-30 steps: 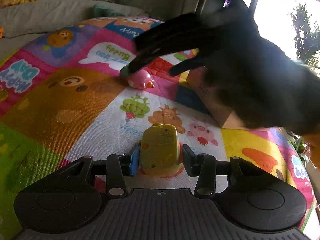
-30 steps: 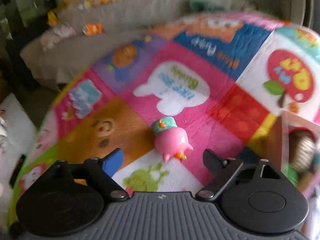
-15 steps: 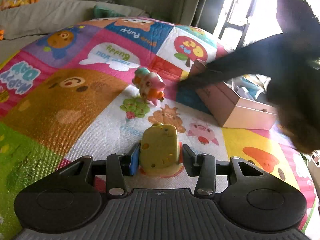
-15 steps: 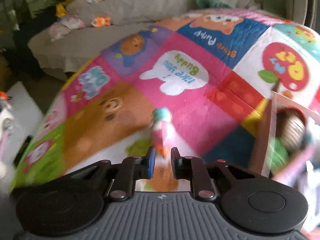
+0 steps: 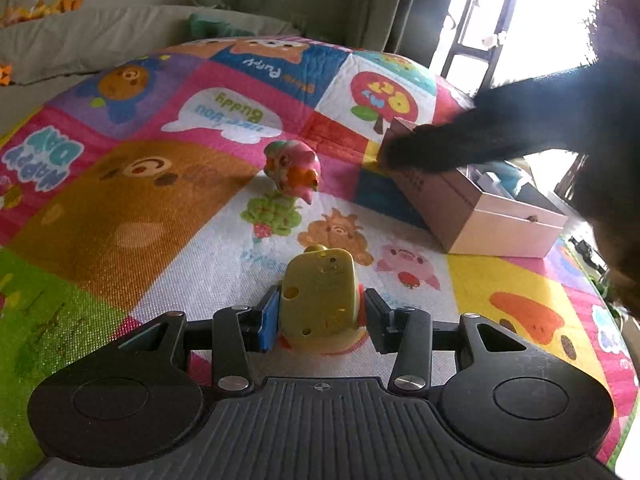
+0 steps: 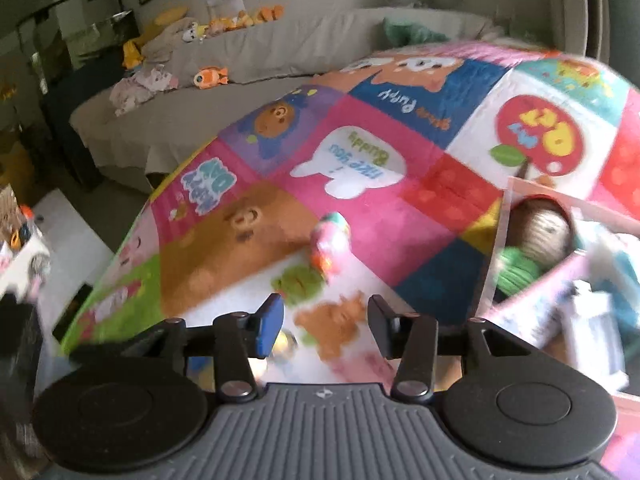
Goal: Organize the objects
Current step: 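Grasp the pink bird toy with teal top with the right tool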
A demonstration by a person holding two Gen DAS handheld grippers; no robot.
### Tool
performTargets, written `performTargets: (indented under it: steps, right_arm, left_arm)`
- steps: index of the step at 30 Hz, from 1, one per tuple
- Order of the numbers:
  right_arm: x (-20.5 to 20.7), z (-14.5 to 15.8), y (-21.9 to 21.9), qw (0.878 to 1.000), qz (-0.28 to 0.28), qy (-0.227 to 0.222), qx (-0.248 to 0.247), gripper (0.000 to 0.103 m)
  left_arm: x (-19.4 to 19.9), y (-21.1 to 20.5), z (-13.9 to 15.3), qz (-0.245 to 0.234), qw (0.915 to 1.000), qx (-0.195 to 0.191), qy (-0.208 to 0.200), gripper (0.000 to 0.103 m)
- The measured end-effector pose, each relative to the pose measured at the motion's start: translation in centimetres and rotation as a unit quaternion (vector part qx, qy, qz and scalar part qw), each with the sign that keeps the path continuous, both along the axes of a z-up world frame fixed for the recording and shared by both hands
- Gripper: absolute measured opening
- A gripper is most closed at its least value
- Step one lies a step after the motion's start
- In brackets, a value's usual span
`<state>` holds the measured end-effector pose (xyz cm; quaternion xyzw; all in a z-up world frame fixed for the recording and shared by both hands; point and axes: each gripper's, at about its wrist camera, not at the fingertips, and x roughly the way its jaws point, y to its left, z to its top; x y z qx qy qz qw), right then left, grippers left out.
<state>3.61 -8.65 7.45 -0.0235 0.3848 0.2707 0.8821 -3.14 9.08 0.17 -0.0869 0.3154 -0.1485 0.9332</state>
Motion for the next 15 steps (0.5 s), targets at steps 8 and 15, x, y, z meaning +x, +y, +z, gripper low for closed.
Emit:
performTargets:
  steps: [8, 15]
  right_arm:
    - [8.2, -5.1, 6.5, 0.996, -0.056, 0.024, -0.058, 0.061]
    - [7.7, -5.5, 7.0, 0.996, -0.041, 0.012, -0.077, 0.035]
  left_arm:
    - [0.0, 0.9, -0.3, 0.002, 0.9993, -0.038, 0.003, 0.048]
    - [0.0, 1.3, -0.3, 0.003, 0.9987, -0.051, 0.004, 0.048]
